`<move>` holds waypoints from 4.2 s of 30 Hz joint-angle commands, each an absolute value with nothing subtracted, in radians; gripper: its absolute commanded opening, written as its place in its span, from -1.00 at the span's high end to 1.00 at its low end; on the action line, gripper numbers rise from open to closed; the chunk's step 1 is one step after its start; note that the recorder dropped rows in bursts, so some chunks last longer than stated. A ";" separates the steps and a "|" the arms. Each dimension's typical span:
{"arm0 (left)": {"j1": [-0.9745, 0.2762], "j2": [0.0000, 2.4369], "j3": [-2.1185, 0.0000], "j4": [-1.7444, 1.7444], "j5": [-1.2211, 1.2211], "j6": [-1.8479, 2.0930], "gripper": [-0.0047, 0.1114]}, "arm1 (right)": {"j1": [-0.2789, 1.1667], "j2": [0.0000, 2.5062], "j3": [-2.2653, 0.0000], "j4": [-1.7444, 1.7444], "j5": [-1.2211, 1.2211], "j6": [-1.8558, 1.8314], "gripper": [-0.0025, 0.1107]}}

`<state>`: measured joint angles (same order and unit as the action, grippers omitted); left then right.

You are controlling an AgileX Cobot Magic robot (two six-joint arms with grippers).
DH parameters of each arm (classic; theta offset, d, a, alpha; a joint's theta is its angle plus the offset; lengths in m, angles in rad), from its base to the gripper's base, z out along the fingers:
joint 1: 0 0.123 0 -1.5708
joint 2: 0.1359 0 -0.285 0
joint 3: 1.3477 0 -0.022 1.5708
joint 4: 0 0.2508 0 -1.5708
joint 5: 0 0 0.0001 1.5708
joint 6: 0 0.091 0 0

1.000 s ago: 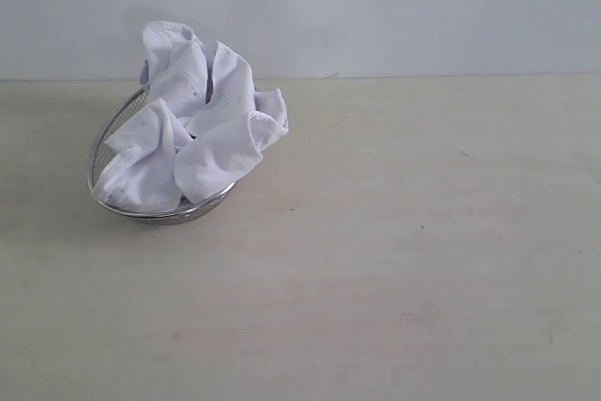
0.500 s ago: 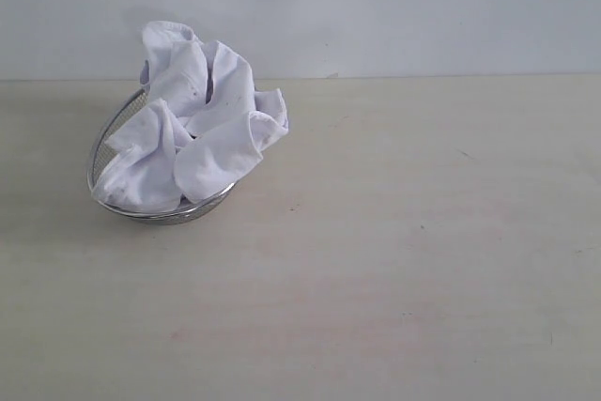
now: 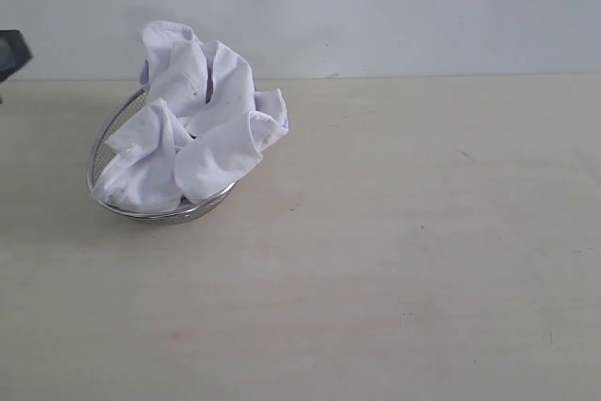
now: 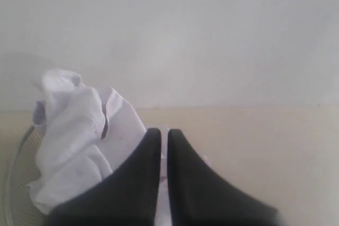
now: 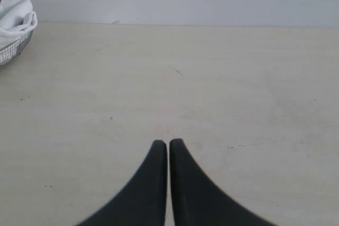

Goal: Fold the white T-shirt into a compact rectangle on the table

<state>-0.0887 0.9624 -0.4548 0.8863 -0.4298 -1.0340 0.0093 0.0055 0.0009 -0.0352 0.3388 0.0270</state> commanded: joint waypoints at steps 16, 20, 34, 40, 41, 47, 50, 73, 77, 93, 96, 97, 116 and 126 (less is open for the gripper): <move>-0.151 1.511 -0.864 1.101 -0.418 -1.196 0.84 | 0.011 0.000 0.000 -0.036 0.333 0.023 0.96; -0.164 1.557 -0.933 1.118 -0.336 -1.196 0.84 | 0.011 0.000 0.000 -0.036 0.333 0.023 0.96; -0.162 1.734 -1.099 1.143 -0.253 -1.196 0.84 | 0.011 0.000 0.000 -0.036 0.156 0.016 0.96; -0.162 1.762 -1.130 1.152 -0.182 -1.211 0.84 | 0.011 0.000 0.000 0.000 -0.042 0.197 0.96; -0.162 1.763 -1.130 1.152 -0.186 -1.211 0.84 | 0.011 0.000 0.000 0.000 -0.025 0.195 0.96; -0.162 1.793 -1.139 1.155 -0.186 -1.211 0.84 | 0.011 0.162 -0.174 -0.009 0.032 0.067 0.96; -0.162 1.810 -1.139 1.181 -0.180 -1.216 0.84 | 0.011 0.280 -0.289 -0.009 0.091 0.000 0.96; -0.160 1.963 -1.323 1.744 -0.301 -1.828 0.84 | 0.011 0.572 -0.410 -0.009 0.096 0.121 0.96; -0.113 1.978 -1.370 1.744 -0.395 -1.885 0.84 | 0.011 0.697 -0.465 -0.009 0.243 0.091 0.96; -0.041 2.024 -1.368 1.744 -0.602 -1.847 0.05 | 0.011 0.839 -0.559 0.353 0.439 -0.326 0.96; -0.041 2.045 -1.362 1.744 -0.602 -1.862 -0.22 | 0.011 0.839 -0.559 0.354 0.459 -0.328 0.96; -0.041 2.050 -1.357 1.744 -0.600 -1.884 -0.25 | 0.011 0.839 -0.559 0.354 0.463 -0.328 0.96; -0.149 2.245 -1.313 1.744 -0.509 -1.892 0.19 | 0.011 0.839 -0.559 0.357 0.459 -0.328 0.96; -0.025 2.223 -1.327 1.744 -0.523 -1.998 0.84 | 0.011 0.839 -0.559 0.359 0.461 -0.328 0.96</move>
<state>-0.0594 2.2254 -1.3342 1.7321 -0.5318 -1.9766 0.0093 0.8383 -0.5530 0.3548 0.4640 -0.3216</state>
